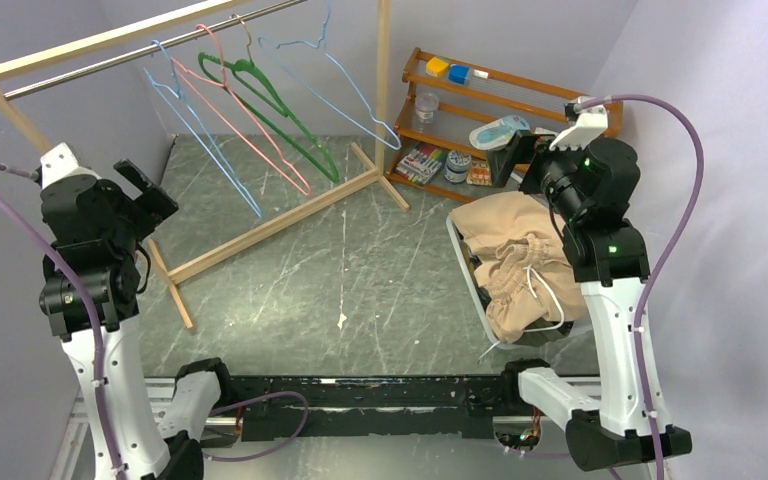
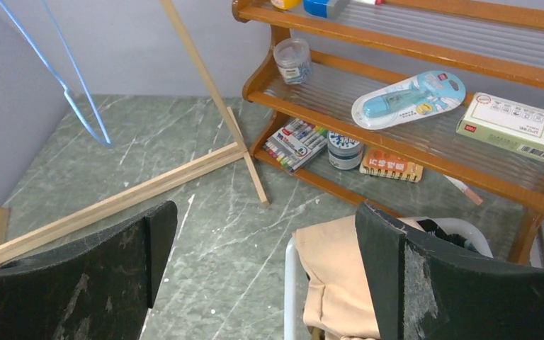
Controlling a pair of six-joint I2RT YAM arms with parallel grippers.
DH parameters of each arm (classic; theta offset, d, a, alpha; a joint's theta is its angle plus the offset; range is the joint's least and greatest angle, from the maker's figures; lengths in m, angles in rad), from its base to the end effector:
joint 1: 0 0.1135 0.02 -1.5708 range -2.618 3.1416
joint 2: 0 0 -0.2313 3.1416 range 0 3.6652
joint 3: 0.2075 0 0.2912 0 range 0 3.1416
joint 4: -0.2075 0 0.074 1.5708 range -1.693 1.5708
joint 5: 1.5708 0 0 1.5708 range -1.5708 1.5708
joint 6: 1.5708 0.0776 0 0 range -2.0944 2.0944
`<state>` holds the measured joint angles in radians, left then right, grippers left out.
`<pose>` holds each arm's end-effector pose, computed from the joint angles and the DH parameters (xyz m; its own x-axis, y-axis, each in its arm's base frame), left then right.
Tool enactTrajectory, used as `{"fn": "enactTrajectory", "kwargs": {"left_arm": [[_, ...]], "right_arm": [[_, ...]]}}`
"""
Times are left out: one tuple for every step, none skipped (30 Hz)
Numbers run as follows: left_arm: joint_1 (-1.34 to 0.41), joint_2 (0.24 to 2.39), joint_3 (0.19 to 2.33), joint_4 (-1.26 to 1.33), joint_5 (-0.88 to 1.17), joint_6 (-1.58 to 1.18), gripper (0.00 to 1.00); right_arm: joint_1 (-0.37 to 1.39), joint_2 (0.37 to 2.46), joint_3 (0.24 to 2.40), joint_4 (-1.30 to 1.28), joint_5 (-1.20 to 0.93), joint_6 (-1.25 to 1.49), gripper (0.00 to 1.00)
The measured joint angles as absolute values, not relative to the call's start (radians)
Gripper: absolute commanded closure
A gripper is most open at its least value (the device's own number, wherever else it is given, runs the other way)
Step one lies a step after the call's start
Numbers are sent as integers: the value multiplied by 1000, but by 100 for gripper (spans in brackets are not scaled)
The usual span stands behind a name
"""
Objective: Remove the shorts from the hanger
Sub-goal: Reset both arms
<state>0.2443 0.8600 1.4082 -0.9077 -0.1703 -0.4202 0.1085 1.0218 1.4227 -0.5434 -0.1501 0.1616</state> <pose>0.2121 0.0664 0.4356 -0.1516 -0.4521 -0.8790 -0.4974 0.8033 -0.3274 0.2845 0.0427 0.4558 -0.1802 0.1404 -0.9735 -0.2282 0.9568 0.1802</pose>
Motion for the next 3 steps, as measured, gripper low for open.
{"fn": "enactTrajectory", "kwargs": {"left_arm": [[244, 858, 1407, -909, -170, -423, 1], [244, 855, 1404, -911, -170, -426, 1], [244, 855, 1404, -912, -170, -427, 1]], "right_arm": [[109, 1021, 1422, -545, -153, 160, 0], [109, 1023, 1423, -547, -154, 159, 0], [109, 1028, 1429, -554, -154, 158, 0]]}}
